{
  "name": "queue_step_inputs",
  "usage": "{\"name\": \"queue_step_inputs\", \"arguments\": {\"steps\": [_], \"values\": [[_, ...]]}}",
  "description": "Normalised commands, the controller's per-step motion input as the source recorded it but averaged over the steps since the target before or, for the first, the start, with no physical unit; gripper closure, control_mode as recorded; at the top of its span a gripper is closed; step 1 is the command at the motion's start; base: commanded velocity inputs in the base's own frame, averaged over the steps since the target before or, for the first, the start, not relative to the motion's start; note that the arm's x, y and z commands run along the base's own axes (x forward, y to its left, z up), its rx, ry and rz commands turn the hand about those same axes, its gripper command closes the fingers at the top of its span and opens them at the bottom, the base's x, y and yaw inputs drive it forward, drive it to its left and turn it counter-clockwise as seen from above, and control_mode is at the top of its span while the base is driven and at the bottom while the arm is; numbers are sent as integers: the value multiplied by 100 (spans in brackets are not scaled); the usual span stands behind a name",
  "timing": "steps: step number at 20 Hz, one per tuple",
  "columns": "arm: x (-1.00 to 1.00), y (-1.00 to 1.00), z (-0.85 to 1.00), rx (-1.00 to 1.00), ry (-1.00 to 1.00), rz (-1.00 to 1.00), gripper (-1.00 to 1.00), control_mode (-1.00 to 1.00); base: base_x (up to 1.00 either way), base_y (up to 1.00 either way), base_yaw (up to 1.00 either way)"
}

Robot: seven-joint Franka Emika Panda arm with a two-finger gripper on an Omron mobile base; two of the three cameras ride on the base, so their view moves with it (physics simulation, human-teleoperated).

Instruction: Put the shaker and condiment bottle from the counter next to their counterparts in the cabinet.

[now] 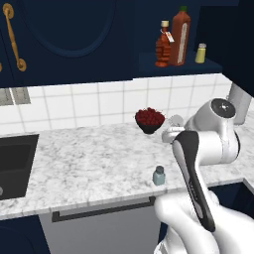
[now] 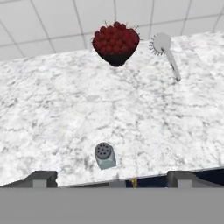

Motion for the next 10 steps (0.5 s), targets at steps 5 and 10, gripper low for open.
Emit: {"name": "queue_step_inputs", "arguments": {"steps": [5,10], "values": [[-23,20,-62,0,7,0,-100,-100,0,0,0],[-9,11,-42,0,1,1,-100,-100,0,0,0]]}}
